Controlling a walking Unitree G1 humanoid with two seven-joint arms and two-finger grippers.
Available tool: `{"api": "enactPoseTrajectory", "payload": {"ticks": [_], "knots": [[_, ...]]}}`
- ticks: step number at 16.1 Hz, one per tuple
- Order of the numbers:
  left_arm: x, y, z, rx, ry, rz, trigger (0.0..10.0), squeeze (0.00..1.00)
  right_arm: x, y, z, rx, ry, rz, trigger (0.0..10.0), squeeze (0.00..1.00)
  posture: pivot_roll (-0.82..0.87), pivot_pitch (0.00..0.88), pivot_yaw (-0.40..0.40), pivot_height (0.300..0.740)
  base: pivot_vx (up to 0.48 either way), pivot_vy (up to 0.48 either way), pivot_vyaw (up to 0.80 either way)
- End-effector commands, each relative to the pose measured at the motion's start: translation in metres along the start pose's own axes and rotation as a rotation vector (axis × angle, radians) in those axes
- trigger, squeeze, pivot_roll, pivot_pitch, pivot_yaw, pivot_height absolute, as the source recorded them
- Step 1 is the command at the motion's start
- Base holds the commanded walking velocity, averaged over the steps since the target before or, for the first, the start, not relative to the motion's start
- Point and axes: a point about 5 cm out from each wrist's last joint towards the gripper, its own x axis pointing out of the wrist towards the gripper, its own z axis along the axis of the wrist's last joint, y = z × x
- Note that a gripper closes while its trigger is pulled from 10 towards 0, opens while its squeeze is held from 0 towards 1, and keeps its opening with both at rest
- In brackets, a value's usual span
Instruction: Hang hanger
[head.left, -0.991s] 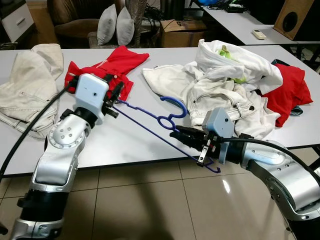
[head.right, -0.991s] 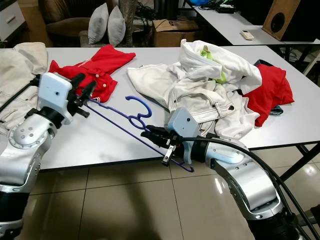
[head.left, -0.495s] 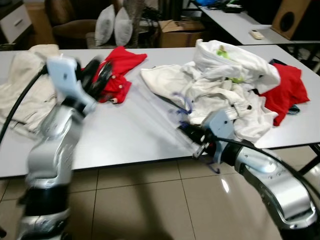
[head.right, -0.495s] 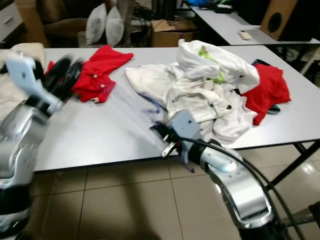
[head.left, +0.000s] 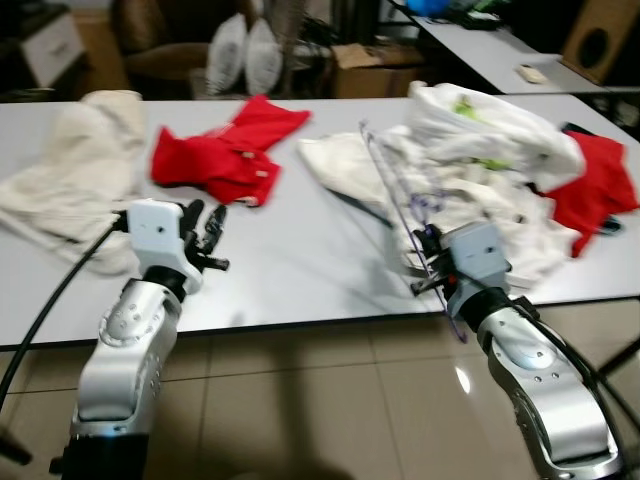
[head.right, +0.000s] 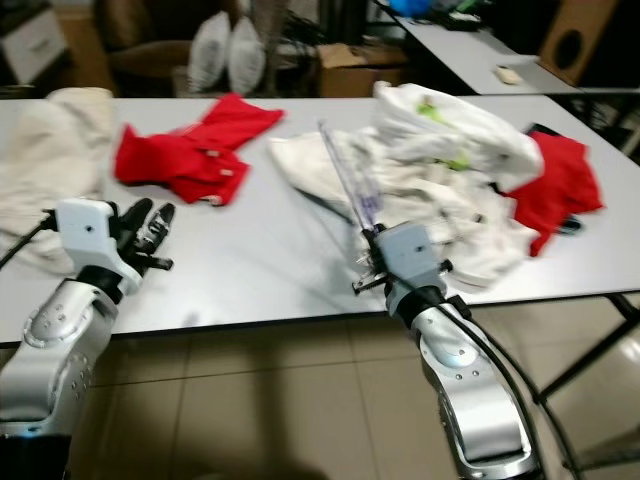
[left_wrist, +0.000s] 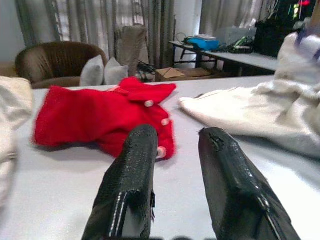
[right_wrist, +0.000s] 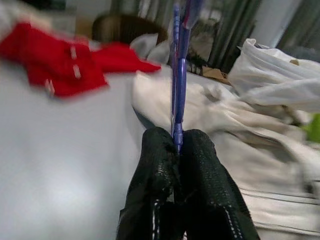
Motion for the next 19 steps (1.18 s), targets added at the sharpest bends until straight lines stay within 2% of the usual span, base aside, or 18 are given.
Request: {"api": "enactPoseTrajectory", "payload": {"ticks": [1, 3, 9, 12, 14, 15, 16, 17, 18, 19], "knots": [[-0.002, 0.000, 0.000, 0.033, -0.002, 0.006, 10.0, 0.00, -0.002, -0.003, 0.005, 0.030, -0.031, -0.003, 10.0, 0.00, -0.09, 0.000, 0.005, 0.740, 0.000, 0.382, 0.00], [-0.005, 0.001, -0.005, 0.032, 0.016, 0.023, 10.0, 0.00, -0.002, 0.009, 0.002, 0.058, -0.018, 0.072, 10.0, 0.00, -0.08, 0.000, 0.008, 0.740, 0.000, 0.390, 0.00], [-0.002, -0.006, -0.013, 0.033, 0.037, -0.006, 10.0, 0.00, -0.005, 0.006, -0.005, 0.106, 0.000, 0.031, 10.0, 0.00, -0.11, 0.000, 0.023, 0.740, 0.000, 0.381, 0.00], [0.000, -0.009, -0.014, 0.034, 0.038, -0.016, 10.0, 0.00, -0.007, 0.006, -0.005, 0.187, 0.010, 0.047, 10.0, 0.00, -0.12, 0.000, 0.022, 0.740, 0.000, 0.340, 0.00], [0.000, -0.013, -0.016, 0.026, 0.040, -0.034, 10.0, 0.00, -0.008, 0.006, -0.001, 0.277, -0.012, 0.062, 10.0, 0.00, -0.12, 0.000, 0.019, 0.740, 0.000, 0.000, 0.00], [0.000, -0.015, -0.018, 0.030, 0.055, -0.042, 10.0, 0.00, -0.008, 0.005, 0.001, 0.282, -0.016, 0.073, 10.0, 0.00, -0.12, 0.000, 0.016, 0.740, 0.000, 0.000, 0.00], [-0.001, -0.019, -0.019, -0.021, 0.049, -0.075, 10.0, 0.33, -0.008, 0.005, 0.002, 0.284, -0.016, 0.081, 10.0, 0.00, -0.12, 0.000, 0.013, 0.740, 0.000, 0.000, 0.00], [-0.001, -0.022, -0.019, -0.080, 0.040, -0.089, 10.0, 1.00, -0.008, 0.005, 0.001, 0.288, -0.013, 0.086, 10.0, 0.00, -0.12, 0.000, 0.010, 0.740, 0.000, 0.000, 0.00], [-0.001, -0.024, -0.018, -0.102, 0.037, -0.095, 10.0, 1.00, -0.008, 0.005, 0.001, 0.289, -0.009, 0.088, 10.0, 0.00, -0.12, 0.000, 0.009, 0.740, 0.000, 0.000, 0.00], [-0.001, -0.026, -0.019, -0.088, 0.042, -0.100, 10.0, 1.00, -0.008, 0.004, 0.001, 0.299, -0.004, 0.083, 10.0, 0.00, -0.12, 0.000, 0.007, 0.740, 0.000, 0.000, 0.00]]}}
